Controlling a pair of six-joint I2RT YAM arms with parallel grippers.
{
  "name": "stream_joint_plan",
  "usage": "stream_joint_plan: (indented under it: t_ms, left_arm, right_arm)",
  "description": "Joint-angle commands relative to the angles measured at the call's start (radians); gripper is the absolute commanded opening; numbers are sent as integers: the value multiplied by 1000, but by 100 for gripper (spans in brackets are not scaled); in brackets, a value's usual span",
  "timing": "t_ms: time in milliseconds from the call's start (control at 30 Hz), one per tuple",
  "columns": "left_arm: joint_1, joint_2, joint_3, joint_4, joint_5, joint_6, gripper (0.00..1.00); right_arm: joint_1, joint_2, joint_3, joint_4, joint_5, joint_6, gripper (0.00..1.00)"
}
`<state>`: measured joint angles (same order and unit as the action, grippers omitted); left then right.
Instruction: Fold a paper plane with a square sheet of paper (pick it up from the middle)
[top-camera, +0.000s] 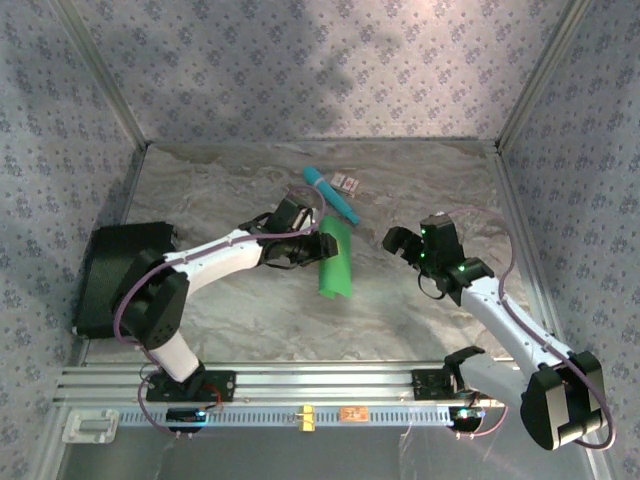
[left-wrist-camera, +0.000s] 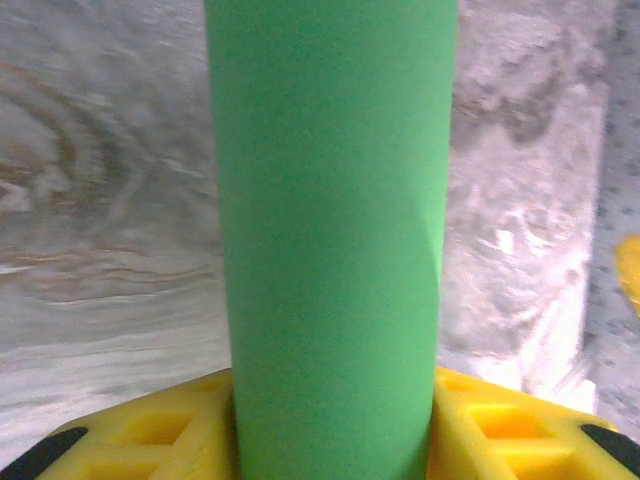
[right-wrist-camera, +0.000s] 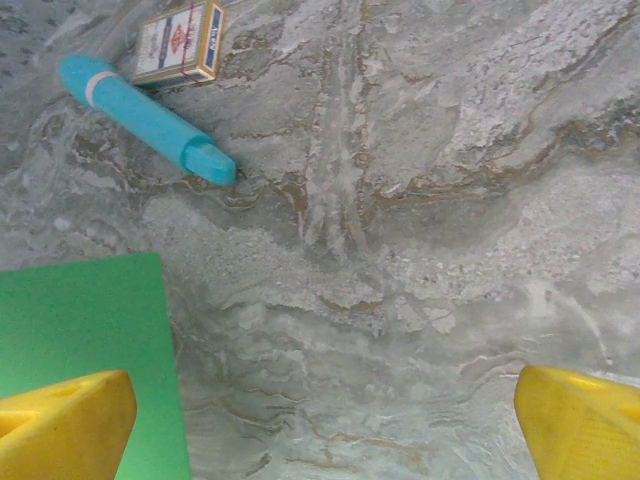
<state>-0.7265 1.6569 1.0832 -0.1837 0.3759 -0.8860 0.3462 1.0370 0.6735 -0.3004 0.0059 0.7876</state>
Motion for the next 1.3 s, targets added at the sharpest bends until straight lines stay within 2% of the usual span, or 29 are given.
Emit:
stream_joint_plan:
  t_ms: [0, 167, 467, 1000, 1167, 1267]
  left_arm:
    - [3, 45, -17, 153, 140, -58, 46]
    - [-4, 108, -49, 263, 181, -117, 45]
    - [-22, 178, -55, 281, 142, -134, 45]
    - [-32, 224, -85, 273, 101, -128, 45]
    - [-36, 211, -89, 217, 44, -95, 48]
    - [-44, 199, -80, 174, 10, -69, 53]
  right_arm:
    - [-10, 11, -8, 37, -62, -27, 99]
    - [-37, 41, -7, 72, -213, -84, 99]
    - [-57, 71, -37, 162, -328, -84, 94]
    - [-49, 101, -41, 168, -333, -74, 94]
    - [-43, 117, -37, 176, -334, -76, 94]
    - [-35, 124, -38, 176, -330, -74, 95]
